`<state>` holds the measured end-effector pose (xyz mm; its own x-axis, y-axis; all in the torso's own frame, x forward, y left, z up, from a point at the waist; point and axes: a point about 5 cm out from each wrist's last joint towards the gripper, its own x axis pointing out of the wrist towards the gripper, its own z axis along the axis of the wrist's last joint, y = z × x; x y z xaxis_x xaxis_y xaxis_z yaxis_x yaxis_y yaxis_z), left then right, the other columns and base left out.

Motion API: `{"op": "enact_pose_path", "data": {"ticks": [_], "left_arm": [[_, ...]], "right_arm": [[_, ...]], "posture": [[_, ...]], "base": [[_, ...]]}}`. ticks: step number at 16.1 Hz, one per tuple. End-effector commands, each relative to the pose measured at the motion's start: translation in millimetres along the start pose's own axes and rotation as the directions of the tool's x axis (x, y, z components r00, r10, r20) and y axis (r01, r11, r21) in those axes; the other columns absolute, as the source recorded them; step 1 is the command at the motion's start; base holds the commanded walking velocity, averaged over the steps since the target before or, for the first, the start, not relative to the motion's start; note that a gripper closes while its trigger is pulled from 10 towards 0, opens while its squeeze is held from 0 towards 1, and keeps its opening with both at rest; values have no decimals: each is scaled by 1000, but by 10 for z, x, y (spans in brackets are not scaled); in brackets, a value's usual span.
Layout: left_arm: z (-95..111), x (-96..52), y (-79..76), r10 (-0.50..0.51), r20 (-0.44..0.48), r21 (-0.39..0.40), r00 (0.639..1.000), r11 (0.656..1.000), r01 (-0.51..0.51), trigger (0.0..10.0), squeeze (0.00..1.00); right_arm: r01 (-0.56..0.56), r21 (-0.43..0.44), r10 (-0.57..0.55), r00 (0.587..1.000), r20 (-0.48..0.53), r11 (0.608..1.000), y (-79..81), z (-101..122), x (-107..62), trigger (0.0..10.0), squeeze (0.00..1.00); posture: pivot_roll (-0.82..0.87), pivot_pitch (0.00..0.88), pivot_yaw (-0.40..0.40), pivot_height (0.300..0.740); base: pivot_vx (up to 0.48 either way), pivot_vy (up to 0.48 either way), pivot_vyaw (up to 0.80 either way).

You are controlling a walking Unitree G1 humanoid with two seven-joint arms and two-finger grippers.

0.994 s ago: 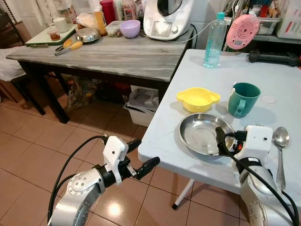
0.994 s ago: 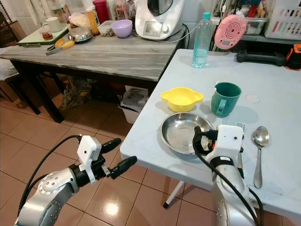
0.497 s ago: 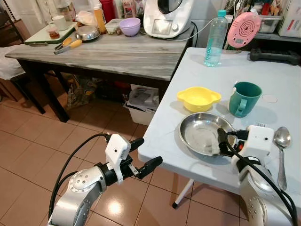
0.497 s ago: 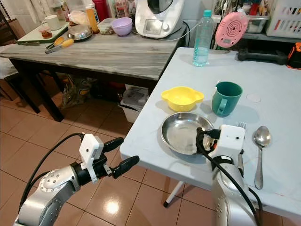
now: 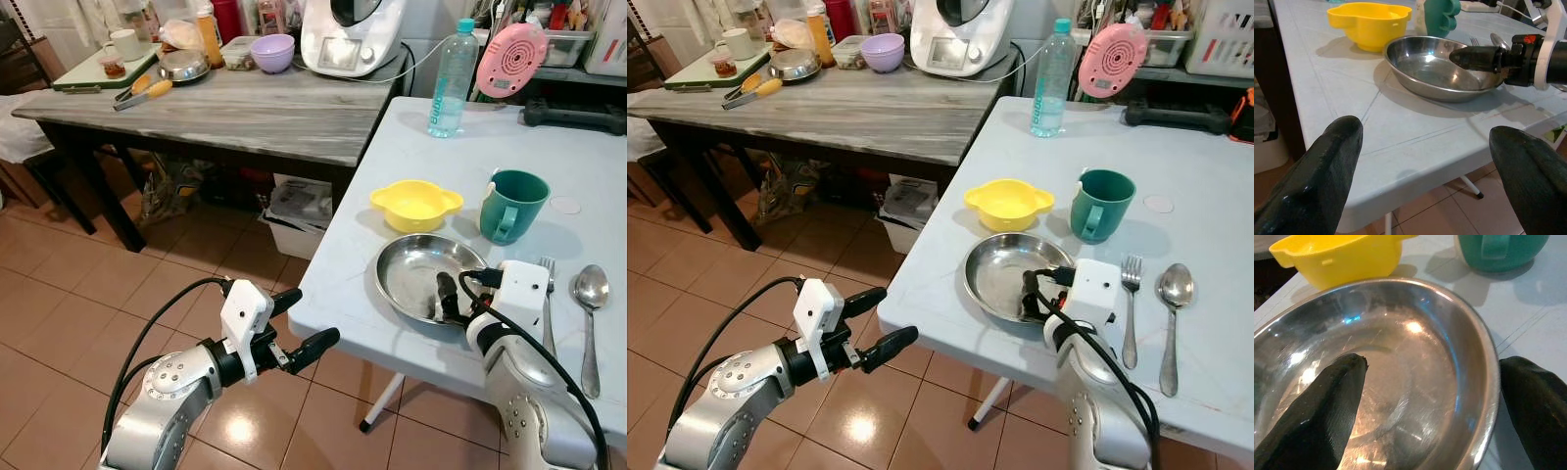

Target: Setting the table

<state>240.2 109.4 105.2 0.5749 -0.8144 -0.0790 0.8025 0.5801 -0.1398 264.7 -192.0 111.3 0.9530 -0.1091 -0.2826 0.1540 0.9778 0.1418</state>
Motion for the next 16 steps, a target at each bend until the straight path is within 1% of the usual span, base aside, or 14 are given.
{"op": "enact_pose_path", "data": {"ticks": [1, 2, 5, 8, 9, 10, 14, 15, 16], "left_arm": [[24, -10, 12, 2, -1, 11, 1000, 1000, -2, 10000, 0], [21, -12, 12, 3, -2, 10, 1000, 1000, -3, 10000, 0], [21, -12, 19, 2, -4, 11, 1000, 1000, -2, 10000, 0], [26, -14, 24, -5, -6, 15, 1000, 1000, 5, 10000, 0], [36, -11, 18, -25, -4, 14, 1000, 1000, 25, 10000, 0], [41, -11, 20, -28, -4, 16, 1000, 999, 28, 10000, 0], [42, -14, 20, -43, -8, 16, 999, 999, 43, 10000, 0], [28, -12, 27, -37, -13, 18, 999, 999, 37, 10000, 0], [6, -18, 54, -10, -18, 33, 1000, 999, 11, 10000, 0]], "right_arm": [[5, 9, -4, 999, -31, 1000, 10, -61, -9, 8392, 0], [14, 19, -13, 999, -52, 1000, 1, -92, -9, 0, 0], [29, 51, -24, 996, -84, 998, -3, -120, -13, 0, 0], [38, 65, -31, 995, -97, 997, -10, -118, -19, 0, 0], [57, 92, -44, 990, -132, 994, -29, -154, -25, 0, 0], [66, 101, -51, 987, -150, 993, -42, -178, -28, 0, 0], [58, 95, -41, 985, -167, 994, -30, -197, -29, 0, 0], [56, 93, -40, 984, -173, 994, -28, -202, -25, 0, 0], [58, 94, -41, 983, -179, 994, -30, -205, -23, 0, 0]], "posture": [[-111, 26, 75, 740], [-111, 26, 75, 740], [-113, 22, 80, 740], [-116, 23, 85, 740], [-116, 22, 86, 740], [-116, 21, 86, 740], [-116, 21, 86, 740], [-119, 19, 85, 740], [-119, 19, 85, 740]], "base": [[0, 0, 0], [0, 0, 0], [0, 0, 0], [0, 0, 0], [0, 0, 0], [0, 0, 0], [0, 0, 0], [0, 0, 0], [0, 0, 0]]}}
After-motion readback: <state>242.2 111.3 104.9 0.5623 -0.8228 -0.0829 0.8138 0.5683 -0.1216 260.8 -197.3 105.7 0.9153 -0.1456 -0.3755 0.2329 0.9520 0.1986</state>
